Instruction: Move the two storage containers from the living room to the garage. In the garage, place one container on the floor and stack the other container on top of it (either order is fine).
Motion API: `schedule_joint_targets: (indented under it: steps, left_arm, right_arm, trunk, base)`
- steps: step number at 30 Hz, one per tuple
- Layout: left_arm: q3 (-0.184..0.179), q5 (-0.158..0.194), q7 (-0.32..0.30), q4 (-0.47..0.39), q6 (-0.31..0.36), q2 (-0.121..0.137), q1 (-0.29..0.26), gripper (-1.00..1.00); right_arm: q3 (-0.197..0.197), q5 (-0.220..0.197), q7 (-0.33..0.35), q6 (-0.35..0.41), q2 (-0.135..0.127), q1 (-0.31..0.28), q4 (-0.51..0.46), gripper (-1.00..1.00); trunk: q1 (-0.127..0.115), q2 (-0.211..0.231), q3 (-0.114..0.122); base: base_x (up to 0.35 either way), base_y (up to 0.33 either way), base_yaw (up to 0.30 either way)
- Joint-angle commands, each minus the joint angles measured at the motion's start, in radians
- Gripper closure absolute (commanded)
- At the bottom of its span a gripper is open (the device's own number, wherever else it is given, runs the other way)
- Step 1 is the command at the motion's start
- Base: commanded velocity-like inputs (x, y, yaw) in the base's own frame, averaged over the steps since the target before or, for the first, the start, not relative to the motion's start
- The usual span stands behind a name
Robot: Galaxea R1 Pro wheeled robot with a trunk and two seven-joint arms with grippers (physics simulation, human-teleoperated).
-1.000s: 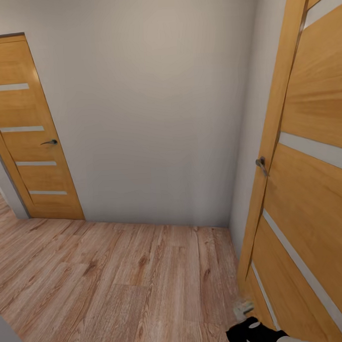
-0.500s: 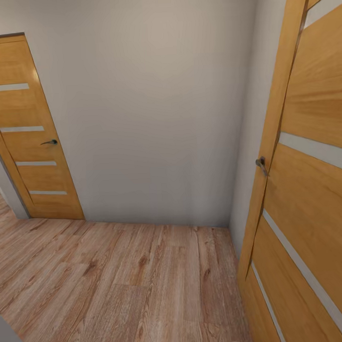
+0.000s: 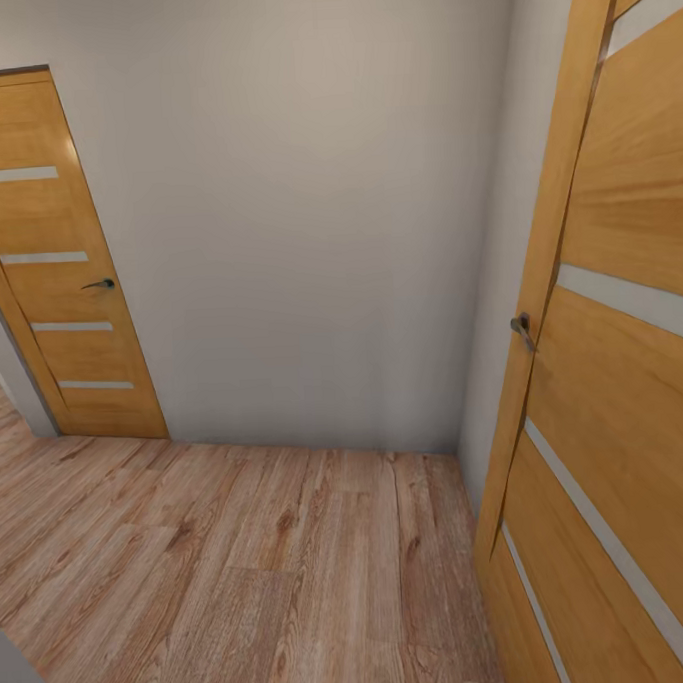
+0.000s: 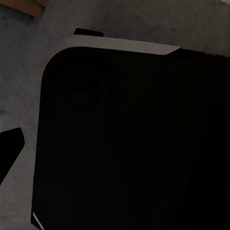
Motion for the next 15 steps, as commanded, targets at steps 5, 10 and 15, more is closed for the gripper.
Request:
schedule_joint_targets:
  steps: [5,10,15]
  left_arm:
    - [0.003,0.006,0.000,0.001,-0.003,0.000,-0.001,-1.00]
    - [0.003,0.006,0.000,0.001,-0.003,0.000,-0.001,-1.00]
    - [0.003,0.006,0.000,0.001,-0.003,0.000,-0.001,-1.00]
  right_arm:
    - [0.000,0.006,-0.001,-0.024,-0.003,0.005,0.003,-1.00]
    - [0.001,0.006,-0.001,-0.029,-0.004,0.006,0.003,-1.00]
    - [0.001,0.006,-0.001,-0.030,-0.004,0.007,0.003,-1.00]
  trunk:
    - [0.000,-0.001,-0.001]
    - [0.000,-0.001,-0.001]
    - [0.000,-0.001,-0.001]
  base:
    - [0.000,0.000,0.000]
    - [0.000,0.000,0.000]
    - [0.000,0.000,0.000]
